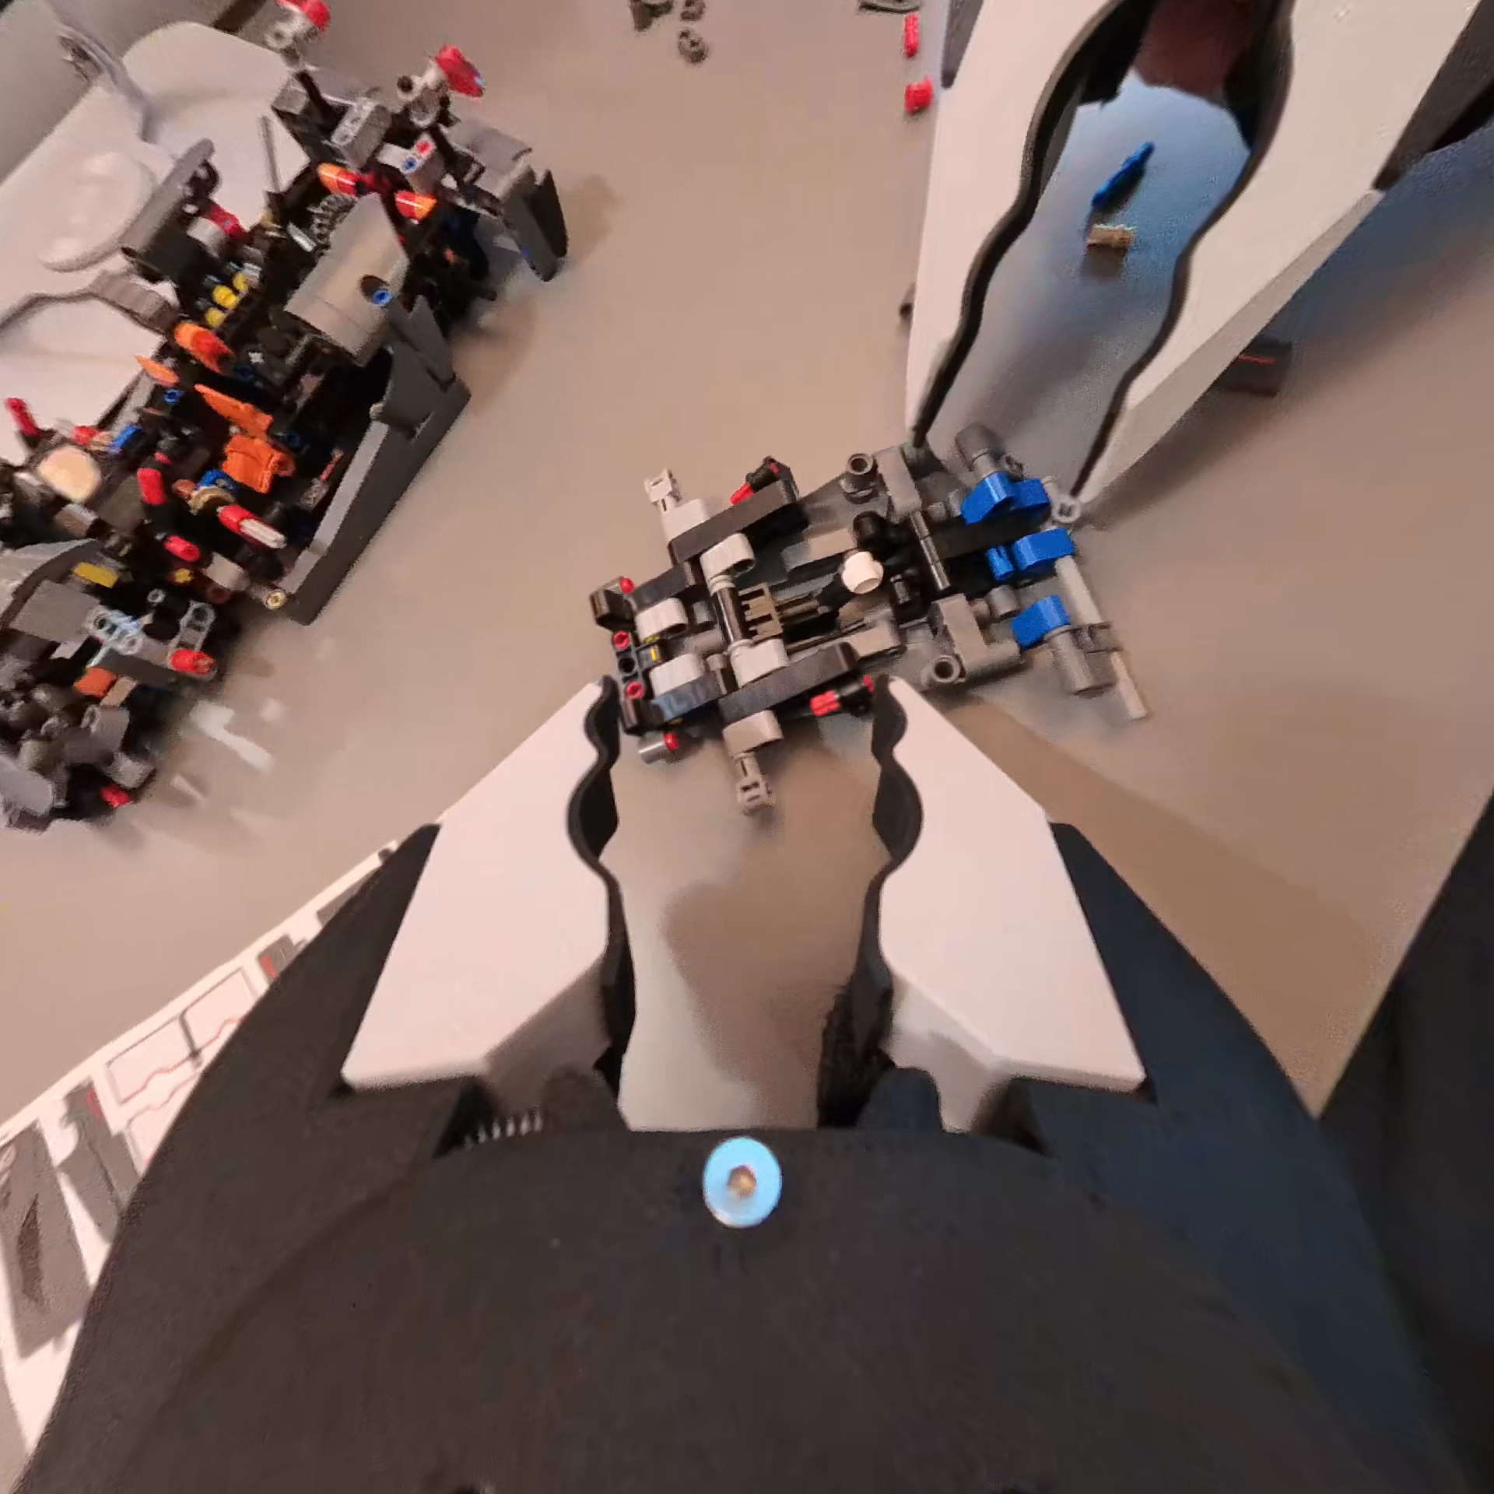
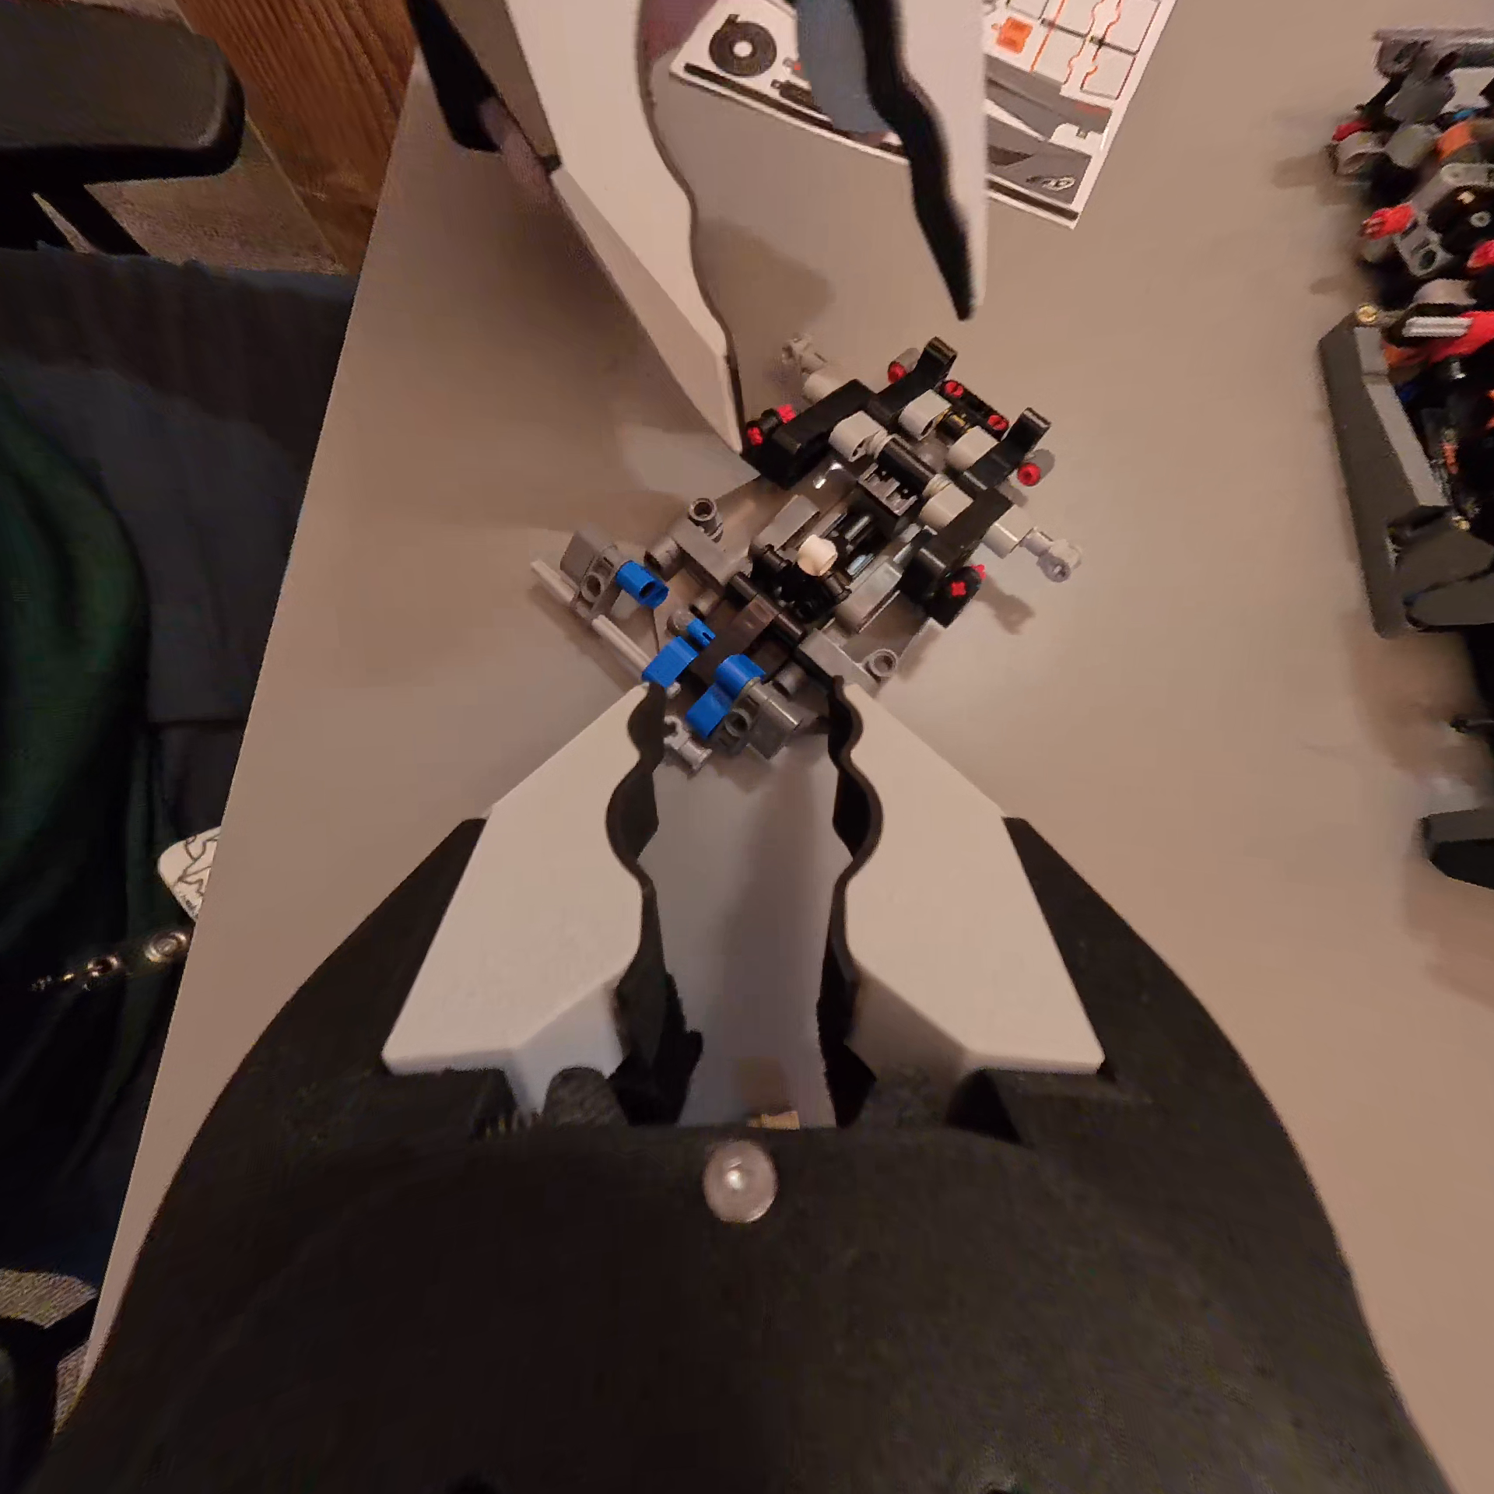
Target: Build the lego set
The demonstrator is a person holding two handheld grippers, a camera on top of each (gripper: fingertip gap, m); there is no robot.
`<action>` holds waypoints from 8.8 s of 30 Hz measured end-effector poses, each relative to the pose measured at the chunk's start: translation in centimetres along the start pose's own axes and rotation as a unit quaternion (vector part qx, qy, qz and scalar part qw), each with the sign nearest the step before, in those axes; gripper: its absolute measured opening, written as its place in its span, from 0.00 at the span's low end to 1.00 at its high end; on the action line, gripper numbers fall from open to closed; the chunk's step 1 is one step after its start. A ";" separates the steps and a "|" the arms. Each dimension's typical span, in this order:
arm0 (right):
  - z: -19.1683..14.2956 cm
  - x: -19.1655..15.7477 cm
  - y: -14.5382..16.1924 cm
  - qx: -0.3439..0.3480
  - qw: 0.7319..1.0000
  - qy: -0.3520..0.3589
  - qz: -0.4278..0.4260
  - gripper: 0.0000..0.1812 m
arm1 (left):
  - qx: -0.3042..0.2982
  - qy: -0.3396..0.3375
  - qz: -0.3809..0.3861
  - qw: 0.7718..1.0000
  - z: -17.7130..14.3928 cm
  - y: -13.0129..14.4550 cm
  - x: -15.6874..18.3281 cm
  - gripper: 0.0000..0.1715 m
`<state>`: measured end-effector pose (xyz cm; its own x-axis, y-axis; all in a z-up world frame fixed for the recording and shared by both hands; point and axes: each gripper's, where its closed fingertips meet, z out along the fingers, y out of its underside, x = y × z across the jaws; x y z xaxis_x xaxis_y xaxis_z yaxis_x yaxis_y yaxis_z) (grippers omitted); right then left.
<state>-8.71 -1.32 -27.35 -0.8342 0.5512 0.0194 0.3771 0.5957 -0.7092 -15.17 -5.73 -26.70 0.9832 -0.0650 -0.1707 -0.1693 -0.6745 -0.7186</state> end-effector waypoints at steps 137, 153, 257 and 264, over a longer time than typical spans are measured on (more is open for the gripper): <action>-2.1 5.7 0.4 0.070 0.991 0.105 0.052 0.09 | 0.071 0.021 0.018 0.997 4.8 -5.1 0.6 0.35; -2.9 6.7 0.2 0.089 0.986 0.127 0.056 0.09 | 0.085 0.002 0.023 0.996 5.6 -6.3 -0.3 0.28; -17.4 13.5 -0.3 0.567 0.706 -0.091 0.414 0.08 | 0.314 -0.023 0.080 0.946 5.2 -19.3 -2.4 0.35; -17.8 13.3 -0.4 0.569 0.709 -0.086 0.407 0.07 | 0.305 0.080 0.032 0.948 5.4 -18.1 -0.9 0.35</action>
<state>-12.81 16.19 -14.25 -0.6009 0.3035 -0.7395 0.2742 -0.7907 -0.5473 -13.31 10.54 -17.15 0.9593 -0.2345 -0.1574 -0.1888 -0.1178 -0.9749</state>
